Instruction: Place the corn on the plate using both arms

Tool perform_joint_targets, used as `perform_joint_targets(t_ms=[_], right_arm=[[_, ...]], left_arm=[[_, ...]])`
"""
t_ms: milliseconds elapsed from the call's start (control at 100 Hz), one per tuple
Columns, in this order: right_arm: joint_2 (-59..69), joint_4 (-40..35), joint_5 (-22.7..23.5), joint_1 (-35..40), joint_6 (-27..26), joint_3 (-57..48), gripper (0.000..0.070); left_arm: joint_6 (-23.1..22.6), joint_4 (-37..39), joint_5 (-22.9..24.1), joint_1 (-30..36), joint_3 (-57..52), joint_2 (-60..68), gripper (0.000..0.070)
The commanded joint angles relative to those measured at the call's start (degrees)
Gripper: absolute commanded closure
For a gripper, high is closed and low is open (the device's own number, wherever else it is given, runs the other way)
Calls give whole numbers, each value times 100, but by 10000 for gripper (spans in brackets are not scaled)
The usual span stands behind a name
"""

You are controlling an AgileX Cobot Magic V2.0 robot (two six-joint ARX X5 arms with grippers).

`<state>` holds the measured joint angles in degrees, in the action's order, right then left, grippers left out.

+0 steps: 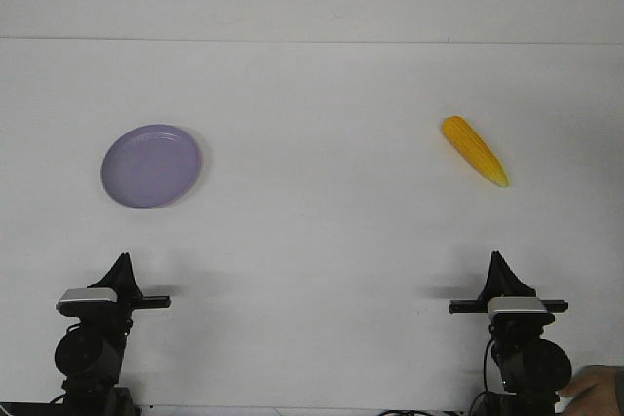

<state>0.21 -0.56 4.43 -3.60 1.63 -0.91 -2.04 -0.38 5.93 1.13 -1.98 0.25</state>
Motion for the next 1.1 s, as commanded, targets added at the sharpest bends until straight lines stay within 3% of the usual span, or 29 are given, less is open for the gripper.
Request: perform_joint_targets(t_ms=[0, 750, 1090], right_arm=[[-13, 61, 9, -13, -76, 17, 688], [-13, 61, 9, -13, -74, 17, 688], [-13, 61, 9, -13, -74, 17, 688]], left_arm=[[-48, 63, 9, -9, 118, -9, 687], [20, 90, 4, -9, 116, -9, 687], [1598, 387, 9, -9, 48, -7, 683]])
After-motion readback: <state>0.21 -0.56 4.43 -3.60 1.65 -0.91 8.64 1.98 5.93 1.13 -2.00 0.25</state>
